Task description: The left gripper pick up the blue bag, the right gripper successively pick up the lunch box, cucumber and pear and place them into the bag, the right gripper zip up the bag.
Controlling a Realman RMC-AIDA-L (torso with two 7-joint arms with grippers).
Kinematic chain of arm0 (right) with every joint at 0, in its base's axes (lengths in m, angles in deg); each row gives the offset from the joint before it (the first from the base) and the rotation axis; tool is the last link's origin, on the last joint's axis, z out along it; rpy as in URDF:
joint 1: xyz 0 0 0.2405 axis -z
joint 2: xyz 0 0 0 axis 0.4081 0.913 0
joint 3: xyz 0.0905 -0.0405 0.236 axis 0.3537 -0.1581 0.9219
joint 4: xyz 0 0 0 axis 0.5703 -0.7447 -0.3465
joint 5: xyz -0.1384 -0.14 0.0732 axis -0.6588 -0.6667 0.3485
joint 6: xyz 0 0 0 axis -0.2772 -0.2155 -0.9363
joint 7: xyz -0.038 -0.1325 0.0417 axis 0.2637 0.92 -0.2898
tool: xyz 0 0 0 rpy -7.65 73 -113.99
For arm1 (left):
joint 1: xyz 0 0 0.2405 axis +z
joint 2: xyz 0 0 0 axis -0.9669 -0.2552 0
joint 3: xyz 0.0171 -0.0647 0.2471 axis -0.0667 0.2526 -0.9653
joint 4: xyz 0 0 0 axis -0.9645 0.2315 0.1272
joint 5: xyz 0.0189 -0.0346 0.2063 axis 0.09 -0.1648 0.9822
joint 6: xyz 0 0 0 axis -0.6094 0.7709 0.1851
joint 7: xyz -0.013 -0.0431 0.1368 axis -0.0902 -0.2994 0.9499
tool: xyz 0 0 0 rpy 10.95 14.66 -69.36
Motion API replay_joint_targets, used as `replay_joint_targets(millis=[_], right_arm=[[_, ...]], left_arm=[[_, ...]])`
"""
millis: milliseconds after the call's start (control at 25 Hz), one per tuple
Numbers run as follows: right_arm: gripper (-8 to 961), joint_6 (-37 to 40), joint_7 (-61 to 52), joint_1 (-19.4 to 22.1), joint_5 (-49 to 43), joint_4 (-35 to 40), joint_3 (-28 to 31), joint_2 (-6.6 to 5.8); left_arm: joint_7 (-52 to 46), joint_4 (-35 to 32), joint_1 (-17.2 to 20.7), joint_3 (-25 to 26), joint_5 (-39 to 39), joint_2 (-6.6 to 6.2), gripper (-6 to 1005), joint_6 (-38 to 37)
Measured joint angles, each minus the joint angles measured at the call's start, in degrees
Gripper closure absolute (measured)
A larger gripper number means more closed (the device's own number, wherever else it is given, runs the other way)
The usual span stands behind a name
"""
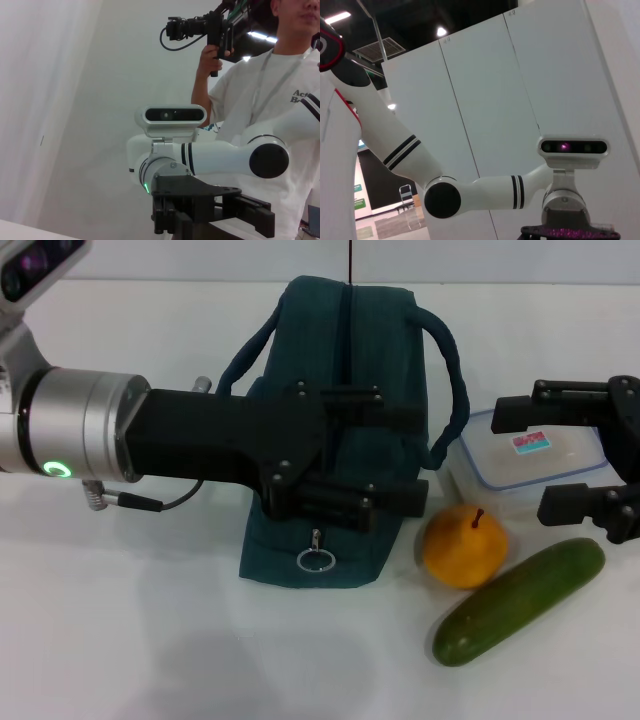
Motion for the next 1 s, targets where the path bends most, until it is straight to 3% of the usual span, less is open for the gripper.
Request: replay_joint_targets(millis=[760, 1000], right_arm=[[126, 0.0, 0.51, 0.12, -0.18, -0.01, 0.0, 0.21], [126, -0.33, 0.93, 1.14, -0.57, -0.01, 1.82, 0.49]], left_arm=[[0.08, 0.2, -0.39, 0.02, 0.08, 0.07, 161, 0.01], [-10.75, -6.83, -1.97, 0.53, 0.44, -0.17, 160, 0.92]])
